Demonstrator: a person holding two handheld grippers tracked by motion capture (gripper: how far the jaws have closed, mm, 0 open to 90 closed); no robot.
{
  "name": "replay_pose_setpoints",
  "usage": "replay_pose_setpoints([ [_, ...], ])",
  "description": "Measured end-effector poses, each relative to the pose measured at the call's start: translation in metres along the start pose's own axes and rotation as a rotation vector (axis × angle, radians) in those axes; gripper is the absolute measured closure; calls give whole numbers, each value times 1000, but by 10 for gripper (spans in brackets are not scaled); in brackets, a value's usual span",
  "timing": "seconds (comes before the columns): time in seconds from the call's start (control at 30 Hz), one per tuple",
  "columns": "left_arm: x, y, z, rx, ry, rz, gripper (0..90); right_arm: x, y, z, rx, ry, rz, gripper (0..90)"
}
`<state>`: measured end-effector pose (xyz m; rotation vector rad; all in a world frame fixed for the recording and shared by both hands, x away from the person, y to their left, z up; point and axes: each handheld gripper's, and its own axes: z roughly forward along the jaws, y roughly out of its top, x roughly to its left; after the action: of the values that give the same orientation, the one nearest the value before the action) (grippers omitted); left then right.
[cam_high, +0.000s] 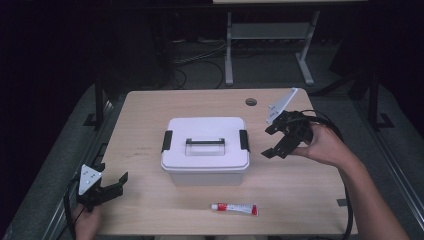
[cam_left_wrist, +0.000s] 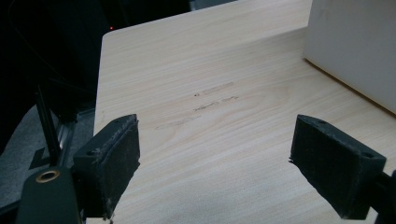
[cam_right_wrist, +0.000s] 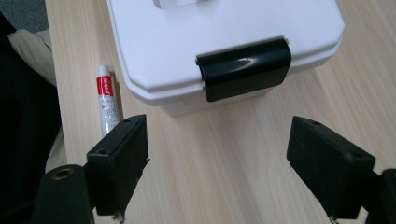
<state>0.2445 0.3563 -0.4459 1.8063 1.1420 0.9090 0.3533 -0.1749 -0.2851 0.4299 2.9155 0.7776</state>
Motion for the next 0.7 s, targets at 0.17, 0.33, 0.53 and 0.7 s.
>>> replay_pose_setpoints([
  [0.17, 0, 0, 0, -1, 1, -2, 149, -1, 10, 1, 9, 8, -14, 203],
  [0.33, 0, 0, 0, -2, 0, 0, 149, 1, 28, 4, 23, 20, -44, 204],
  [0.53, 2, 0, -1, -5, 3, -7, 149, 1, 42, 7, 30, 29, -68, 208],
  [0.7, 3, -1, -2, -8, 8, -12, 149, 1, 58, 10, 29, 39, -98, 212],
])
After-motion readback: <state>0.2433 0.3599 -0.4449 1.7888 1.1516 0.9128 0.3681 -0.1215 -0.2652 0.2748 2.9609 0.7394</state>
